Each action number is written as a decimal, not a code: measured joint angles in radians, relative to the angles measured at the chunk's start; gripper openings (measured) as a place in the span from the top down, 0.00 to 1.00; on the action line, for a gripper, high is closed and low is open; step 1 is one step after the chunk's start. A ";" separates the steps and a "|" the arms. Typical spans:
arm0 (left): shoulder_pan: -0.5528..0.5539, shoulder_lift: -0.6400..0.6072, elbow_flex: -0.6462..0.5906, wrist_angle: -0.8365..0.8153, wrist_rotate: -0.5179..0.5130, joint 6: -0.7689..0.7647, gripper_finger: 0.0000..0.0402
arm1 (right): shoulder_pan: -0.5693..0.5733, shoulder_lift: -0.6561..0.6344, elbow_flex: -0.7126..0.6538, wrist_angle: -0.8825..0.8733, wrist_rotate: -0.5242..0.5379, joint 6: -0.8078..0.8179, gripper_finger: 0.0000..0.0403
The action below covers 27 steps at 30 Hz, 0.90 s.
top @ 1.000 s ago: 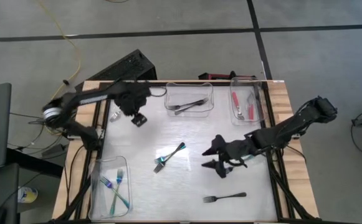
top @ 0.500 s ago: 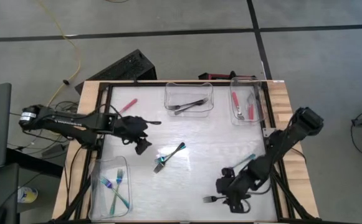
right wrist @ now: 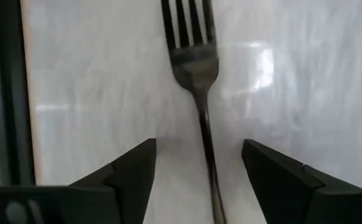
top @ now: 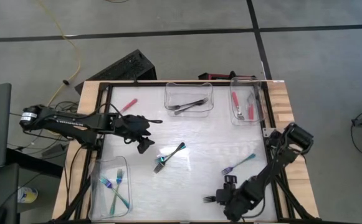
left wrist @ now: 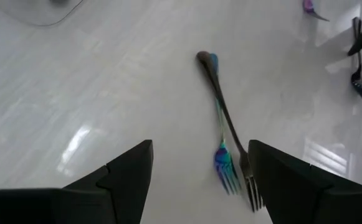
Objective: Sort silverware by color (type)
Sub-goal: Put the bottom black fork into the top transparent bin
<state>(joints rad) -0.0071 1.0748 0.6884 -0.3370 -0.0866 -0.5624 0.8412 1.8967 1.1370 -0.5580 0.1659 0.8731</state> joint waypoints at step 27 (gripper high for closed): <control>-0.018 0.000 0.001 0.197 0.020 -0.205 0.38 | -0.038 -0.458 -0.010 -0.018 0.177 -0.013 0.95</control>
<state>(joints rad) -0.0248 1.0752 0.6891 -0.1398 -0.0666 -0.7678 0.8033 1.4383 1.1272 -0.5760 0.3431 0.8597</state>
